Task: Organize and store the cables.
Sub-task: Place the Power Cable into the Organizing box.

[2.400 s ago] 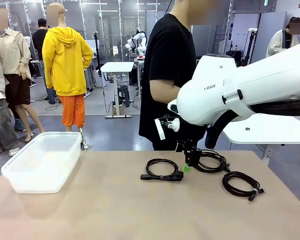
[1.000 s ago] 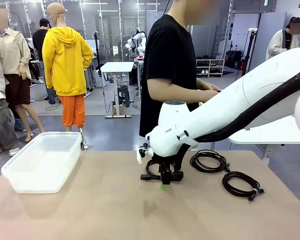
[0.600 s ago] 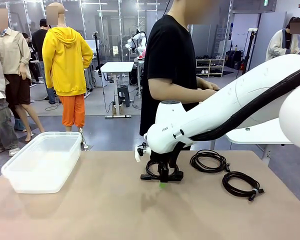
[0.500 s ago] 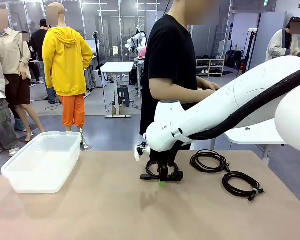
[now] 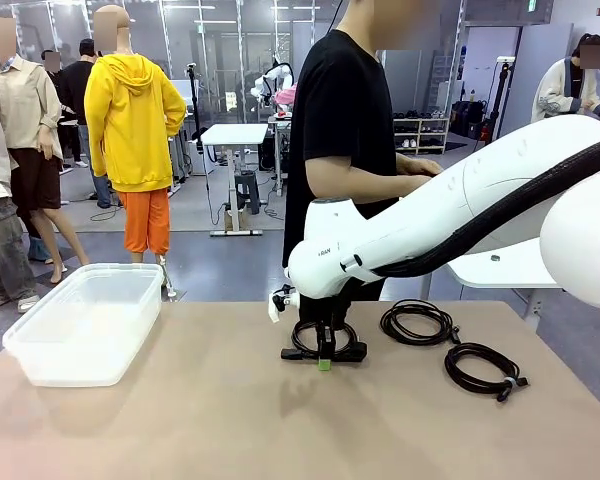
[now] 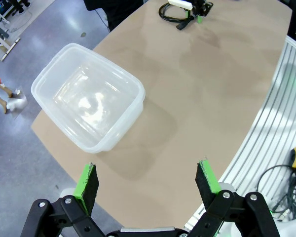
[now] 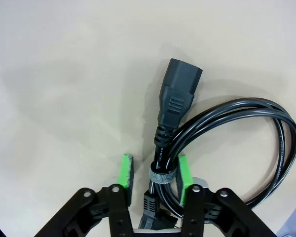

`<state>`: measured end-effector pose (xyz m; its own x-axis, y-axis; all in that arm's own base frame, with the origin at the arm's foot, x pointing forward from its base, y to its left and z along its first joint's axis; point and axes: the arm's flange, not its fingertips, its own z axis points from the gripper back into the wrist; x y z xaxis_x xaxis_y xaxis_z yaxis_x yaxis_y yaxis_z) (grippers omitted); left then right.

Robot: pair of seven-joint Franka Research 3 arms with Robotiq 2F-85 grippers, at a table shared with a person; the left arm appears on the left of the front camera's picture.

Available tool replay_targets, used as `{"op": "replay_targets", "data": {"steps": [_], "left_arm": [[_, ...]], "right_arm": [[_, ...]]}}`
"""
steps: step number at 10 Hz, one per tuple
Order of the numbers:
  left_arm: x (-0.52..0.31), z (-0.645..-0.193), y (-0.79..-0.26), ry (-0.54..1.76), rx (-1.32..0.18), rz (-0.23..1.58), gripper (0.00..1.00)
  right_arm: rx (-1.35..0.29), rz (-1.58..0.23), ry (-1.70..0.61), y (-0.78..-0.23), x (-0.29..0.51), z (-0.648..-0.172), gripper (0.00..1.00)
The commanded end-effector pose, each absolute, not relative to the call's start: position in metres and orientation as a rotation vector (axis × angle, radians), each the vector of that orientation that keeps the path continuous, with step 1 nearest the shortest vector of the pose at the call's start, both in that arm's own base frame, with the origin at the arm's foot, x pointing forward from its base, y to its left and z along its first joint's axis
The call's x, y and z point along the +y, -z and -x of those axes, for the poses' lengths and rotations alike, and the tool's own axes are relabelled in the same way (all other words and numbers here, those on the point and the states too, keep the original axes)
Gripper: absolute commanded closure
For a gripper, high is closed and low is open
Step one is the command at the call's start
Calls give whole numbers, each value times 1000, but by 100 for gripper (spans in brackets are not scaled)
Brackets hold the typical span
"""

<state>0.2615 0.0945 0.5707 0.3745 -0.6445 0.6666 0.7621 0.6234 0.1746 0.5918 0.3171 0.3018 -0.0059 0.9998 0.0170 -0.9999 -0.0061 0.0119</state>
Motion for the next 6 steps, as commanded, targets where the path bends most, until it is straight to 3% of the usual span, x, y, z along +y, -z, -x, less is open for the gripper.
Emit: {"op": "replay_targets", "data": {"steps": [1, 6], "left_arm": [[94, -262, -572, 904, -779, 172, 0], [94, -262, -572, 904, -779, 172, 0]], "right_arm": [[20, -1, -1556, -300, 322, -590, 97], [-22, 41, -1540, -342, 336, -578, 100]]}}
